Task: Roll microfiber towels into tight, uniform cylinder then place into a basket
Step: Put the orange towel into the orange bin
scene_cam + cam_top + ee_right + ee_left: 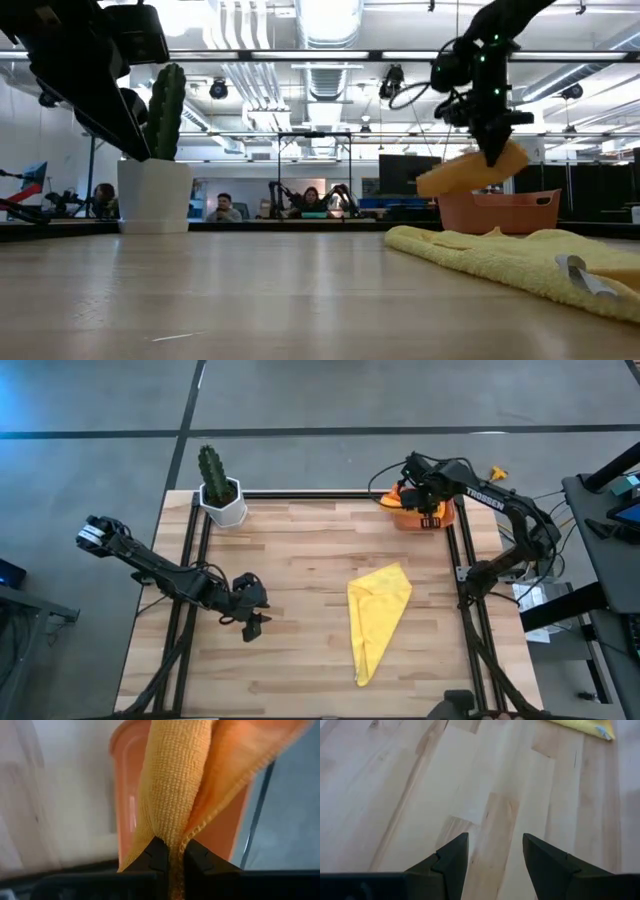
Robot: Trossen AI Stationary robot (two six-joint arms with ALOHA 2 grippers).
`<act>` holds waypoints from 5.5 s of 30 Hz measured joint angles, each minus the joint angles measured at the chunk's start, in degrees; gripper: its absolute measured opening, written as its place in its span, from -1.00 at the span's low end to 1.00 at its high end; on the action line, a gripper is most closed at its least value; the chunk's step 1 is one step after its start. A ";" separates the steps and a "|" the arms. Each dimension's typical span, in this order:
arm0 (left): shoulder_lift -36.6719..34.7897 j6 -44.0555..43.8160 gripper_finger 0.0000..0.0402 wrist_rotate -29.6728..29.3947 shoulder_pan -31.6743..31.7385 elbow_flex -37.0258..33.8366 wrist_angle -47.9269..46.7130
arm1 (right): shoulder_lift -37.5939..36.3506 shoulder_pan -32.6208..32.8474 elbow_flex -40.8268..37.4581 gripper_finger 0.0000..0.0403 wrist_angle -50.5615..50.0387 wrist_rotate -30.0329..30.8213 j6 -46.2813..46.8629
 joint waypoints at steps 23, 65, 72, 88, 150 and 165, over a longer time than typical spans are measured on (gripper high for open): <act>-4.40 0.00 -0.15 2.24 0.00 -0.28 -1.00 | 10.01 -1.04 -2.26 -0.90 -1.07 -1.31 0.84; -4.38 -0.01 -0.15 2.59 0.00 0.16 -2.95 | 13.74 17.53 0.14 -0.90 18.26 -48.97 12.61; -4.38 -1.48 -0.15 3.15 0.00 0.50 -2.94 | 13.74 14.33 0.19 -0.90 19.10 -70.80 15.95; -4.36 -3.74 -0.15 0.48 3.30 1.74 13.57 | 24.05 13.90 -2.31 -0.90 20.96 -56.36 11.24; 47.89 30.44 -0.15 41.64 39.56 34.59 36.17 | 21.94 16.01 3.54 -0.87 21.74 -51.59 32.20; 49.34 30.44 -0.15 40.65 39.81 35.08 36.55 | 21.94 16.19 9.02 -0.25 18.58 -47.80 39.30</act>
